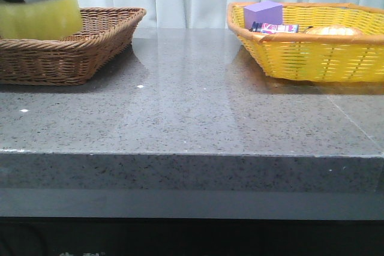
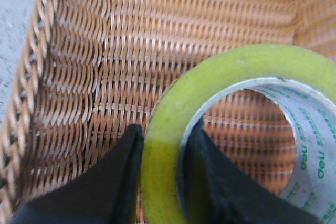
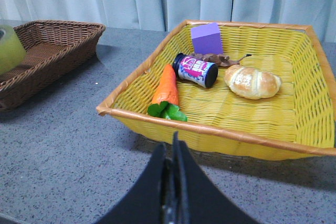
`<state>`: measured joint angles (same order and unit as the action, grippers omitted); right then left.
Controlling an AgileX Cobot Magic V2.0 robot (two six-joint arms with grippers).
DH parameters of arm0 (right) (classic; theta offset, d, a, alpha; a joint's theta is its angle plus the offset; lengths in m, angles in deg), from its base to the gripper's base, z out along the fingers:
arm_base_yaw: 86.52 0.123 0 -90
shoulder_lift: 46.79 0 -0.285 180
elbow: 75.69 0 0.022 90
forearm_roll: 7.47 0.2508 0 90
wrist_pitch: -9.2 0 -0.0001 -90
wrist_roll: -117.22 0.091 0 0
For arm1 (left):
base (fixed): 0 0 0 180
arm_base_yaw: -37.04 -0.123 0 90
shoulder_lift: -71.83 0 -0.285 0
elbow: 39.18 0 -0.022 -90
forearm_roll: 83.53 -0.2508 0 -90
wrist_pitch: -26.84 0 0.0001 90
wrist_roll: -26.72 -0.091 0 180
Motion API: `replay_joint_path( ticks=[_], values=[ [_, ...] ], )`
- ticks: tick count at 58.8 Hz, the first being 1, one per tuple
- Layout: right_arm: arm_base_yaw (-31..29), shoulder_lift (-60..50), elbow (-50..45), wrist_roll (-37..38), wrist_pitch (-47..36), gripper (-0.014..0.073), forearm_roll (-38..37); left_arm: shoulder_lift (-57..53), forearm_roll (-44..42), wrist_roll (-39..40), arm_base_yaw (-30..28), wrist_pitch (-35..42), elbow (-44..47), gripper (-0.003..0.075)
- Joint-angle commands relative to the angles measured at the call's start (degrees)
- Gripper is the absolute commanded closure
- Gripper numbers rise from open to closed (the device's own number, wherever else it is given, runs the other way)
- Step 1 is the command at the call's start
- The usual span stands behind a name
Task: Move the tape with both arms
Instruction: 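Lift the tape roll with the left gripper and lower it into the brown basket, then open the left gripper and raise it away from the basket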
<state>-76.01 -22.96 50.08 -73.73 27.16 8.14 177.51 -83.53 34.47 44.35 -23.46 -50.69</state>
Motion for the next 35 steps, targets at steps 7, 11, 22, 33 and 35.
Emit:
replay_joint_path(
  ticks=[7, 11, 22, 33, 35],
  values=[
    [-0.4, 0.4, 1.4, 0.0, -4.2, 0.0714, 0.5, -1.8, 0.4, 0.3, -0.1, 3.4, -2.2, 0.0439],
    [-0.4, 0.4, 1.4, 0.0, -4.2, 0.0714, 0.5, -2.1, 0.4, 0.3, -0.1, 3.9, -2.2, 0.0388],
    [-0.4, 0.4, 1.4, 0.0, -4.2, 0.0714, 0.5, -4.5, -1.2, 0.2, -0.1, 5.1, -2.2, 0.0356],
    [-0.4, 0.4, 1.4, 0.0, -4.2, 0.0714, 0.5, -9.4, -1.2, 0.2, -0.1, 6.2, -1.1, 0.0422],
    [-0.4, 0.4, 1.4, 0.0, -4.2, 0.0714, 0.5, -11.0, -1.2, 0.2, -0.1, 7.3, 0.1, 0.0461]
  ],
)
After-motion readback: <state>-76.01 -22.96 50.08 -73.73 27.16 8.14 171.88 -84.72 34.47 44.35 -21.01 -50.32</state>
